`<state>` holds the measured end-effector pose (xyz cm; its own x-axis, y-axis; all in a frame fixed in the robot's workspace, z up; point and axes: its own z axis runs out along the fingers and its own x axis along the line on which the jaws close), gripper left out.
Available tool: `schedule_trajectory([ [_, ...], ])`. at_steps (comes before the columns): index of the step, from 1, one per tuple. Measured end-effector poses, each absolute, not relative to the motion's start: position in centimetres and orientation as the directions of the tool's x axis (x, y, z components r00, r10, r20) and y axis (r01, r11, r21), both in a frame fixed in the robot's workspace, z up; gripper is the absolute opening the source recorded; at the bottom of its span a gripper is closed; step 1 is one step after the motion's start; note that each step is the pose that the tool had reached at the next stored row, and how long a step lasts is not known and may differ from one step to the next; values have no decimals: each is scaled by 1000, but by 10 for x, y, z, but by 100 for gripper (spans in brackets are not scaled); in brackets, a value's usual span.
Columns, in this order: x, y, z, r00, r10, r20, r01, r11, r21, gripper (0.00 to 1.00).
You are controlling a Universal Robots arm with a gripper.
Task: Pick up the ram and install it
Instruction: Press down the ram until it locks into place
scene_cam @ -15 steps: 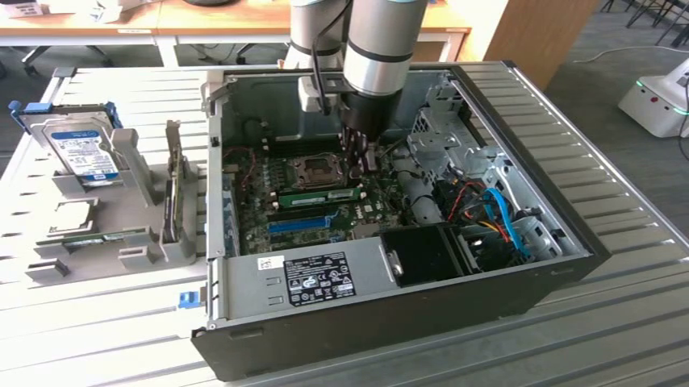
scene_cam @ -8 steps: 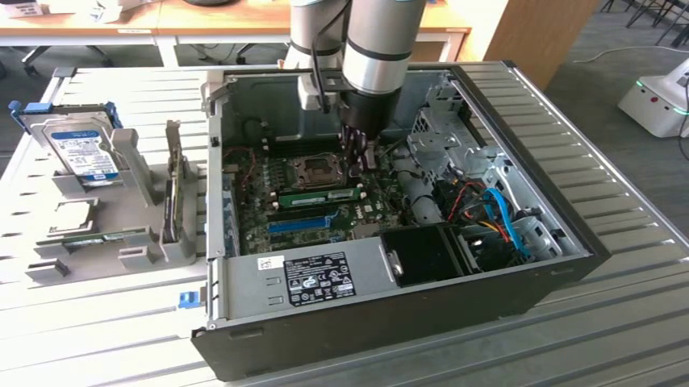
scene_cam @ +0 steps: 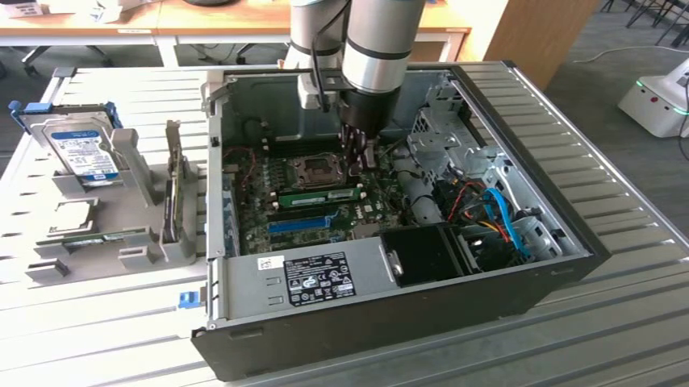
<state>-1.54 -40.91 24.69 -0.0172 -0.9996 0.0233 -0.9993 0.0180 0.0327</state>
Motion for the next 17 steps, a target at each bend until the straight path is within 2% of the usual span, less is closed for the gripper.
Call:
schedule_trajectory([
  [17, -15, -409, 238, -17, -1000, 24, -999, 18, 33, 11],
])
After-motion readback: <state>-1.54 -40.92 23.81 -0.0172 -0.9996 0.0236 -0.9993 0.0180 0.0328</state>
